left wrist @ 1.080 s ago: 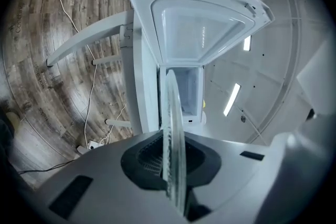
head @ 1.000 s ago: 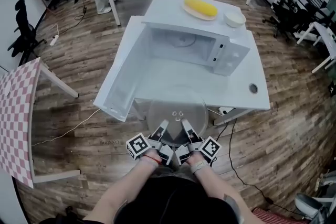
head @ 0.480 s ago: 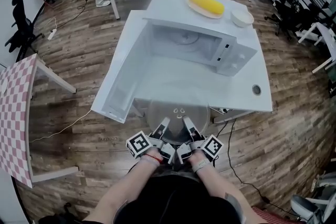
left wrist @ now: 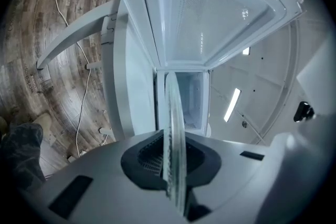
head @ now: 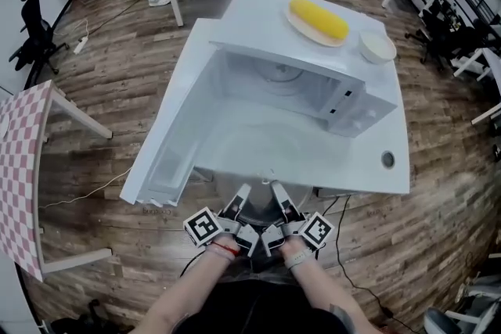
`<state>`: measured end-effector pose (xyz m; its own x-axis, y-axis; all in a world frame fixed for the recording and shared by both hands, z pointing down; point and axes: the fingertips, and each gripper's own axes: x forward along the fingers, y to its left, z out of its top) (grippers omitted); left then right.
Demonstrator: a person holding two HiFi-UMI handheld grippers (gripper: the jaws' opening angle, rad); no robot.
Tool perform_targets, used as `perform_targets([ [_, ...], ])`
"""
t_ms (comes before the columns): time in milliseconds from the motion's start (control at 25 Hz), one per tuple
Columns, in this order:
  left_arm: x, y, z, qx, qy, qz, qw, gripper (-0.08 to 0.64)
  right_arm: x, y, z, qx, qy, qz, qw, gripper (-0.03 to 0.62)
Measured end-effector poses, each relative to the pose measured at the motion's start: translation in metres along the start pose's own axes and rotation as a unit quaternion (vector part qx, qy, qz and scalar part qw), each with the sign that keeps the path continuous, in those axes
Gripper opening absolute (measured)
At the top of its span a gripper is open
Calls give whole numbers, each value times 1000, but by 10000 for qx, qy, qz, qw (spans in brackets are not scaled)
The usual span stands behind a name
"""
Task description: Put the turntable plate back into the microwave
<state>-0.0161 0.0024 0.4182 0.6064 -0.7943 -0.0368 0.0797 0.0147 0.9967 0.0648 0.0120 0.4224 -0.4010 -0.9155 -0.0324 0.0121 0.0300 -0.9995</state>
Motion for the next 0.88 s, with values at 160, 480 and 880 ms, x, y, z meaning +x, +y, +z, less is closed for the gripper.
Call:
perform_targets([
  [160,10,3,4,-80,-185,19,9998,31,11,-1,9,-36,170,-56,9998,74],
  [480,41,5,11,-61,-187,39,9998,32,31,-4,32,-41,169,-87,9998,74],
  [880,79,12,30,-5,-114,93,9999,32,66,-9,58,-81,100,-20,9999,74],
])
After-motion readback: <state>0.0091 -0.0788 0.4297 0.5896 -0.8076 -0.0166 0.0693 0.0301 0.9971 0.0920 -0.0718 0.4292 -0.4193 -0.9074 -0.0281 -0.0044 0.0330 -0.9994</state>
